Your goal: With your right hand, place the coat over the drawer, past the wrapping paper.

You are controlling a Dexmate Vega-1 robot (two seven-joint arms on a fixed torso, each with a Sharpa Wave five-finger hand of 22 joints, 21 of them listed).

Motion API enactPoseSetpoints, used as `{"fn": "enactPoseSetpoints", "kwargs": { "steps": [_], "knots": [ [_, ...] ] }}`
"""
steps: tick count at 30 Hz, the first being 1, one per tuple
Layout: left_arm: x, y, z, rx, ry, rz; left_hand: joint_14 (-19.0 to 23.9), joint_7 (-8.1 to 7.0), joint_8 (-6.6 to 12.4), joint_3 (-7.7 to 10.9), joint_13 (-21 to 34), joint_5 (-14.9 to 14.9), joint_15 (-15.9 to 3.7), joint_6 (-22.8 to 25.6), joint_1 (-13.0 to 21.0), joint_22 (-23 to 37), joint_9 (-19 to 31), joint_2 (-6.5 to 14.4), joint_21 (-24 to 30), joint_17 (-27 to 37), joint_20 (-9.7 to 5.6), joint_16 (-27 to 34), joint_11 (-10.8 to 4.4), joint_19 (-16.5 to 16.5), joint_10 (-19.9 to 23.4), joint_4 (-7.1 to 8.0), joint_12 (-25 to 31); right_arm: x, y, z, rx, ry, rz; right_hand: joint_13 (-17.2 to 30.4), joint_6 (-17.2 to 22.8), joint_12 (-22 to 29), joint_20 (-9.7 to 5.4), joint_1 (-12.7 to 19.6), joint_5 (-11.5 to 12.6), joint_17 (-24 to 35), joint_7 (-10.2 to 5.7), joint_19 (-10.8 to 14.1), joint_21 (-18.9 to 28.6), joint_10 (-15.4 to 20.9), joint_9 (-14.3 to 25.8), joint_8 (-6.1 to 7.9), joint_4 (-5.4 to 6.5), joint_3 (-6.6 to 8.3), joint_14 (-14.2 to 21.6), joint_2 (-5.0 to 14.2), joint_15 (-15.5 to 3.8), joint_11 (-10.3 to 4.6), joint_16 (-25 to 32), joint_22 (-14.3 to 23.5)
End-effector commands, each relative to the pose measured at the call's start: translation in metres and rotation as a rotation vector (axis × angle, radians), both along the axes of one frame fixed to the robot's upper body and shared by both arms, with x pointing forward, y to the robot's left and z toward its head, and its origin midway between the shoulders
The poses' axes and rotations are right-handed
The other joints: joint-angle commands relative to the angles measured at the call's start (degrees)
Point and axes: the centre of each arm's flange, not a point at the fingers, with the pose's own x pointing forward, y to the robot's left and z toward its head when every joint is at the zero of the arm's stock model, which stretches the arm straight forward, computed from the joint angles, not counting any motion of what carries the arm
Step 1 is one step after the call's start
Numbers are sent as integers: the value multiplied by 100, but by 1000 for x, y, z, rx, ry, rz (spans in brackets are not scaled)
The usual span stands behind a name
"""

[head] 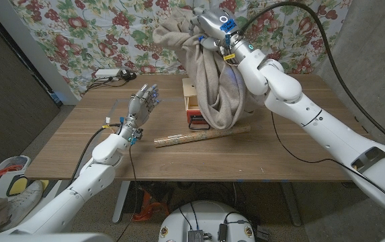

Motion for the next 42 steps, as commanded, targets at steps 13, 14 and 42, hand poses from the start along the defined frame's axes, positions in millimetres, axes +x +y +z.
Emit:
{"fn": "enactPoseSetpoints", "kwargs": {
  "steps": [13,14,42],
  "knots": [
    [-20,5,3,27,-30,55,-381,-18,18,-18,7,19,34,29,-20,17,20,14,4,6,21,26,-14,9,49,-13,12,26,18,-16,-37,98,49,25,-12,50,-715,43,85,30,-20,-53,123,-16,46,40,334,433,202,-1,-593,-17,-30,-43],
    [-21,6,3,29,-30,58,-381,-18,18,-18,7,19,29,29,-20,17,20,13,4,6,22,26,-10,8,49,-13,12,27,18,-17,-35,103,51,25,-12,50,-716,41,86,31,-22,-56,125,-16,46,41,335,434,203,1,-593,-17,-30,-44],
    [-57,32,-5,22,-48,142,-371,0,12,-24,6,19,41,38,-14,16,19,7,5,5,33,27,1,13,57,-21,11,58,39,-34,-46,201,106,23,-31,46,-709,23,143,67,-28,-132,273,-28,48,39,334,482,214,-19,-596,-11,-73,-131]
  ]
}}
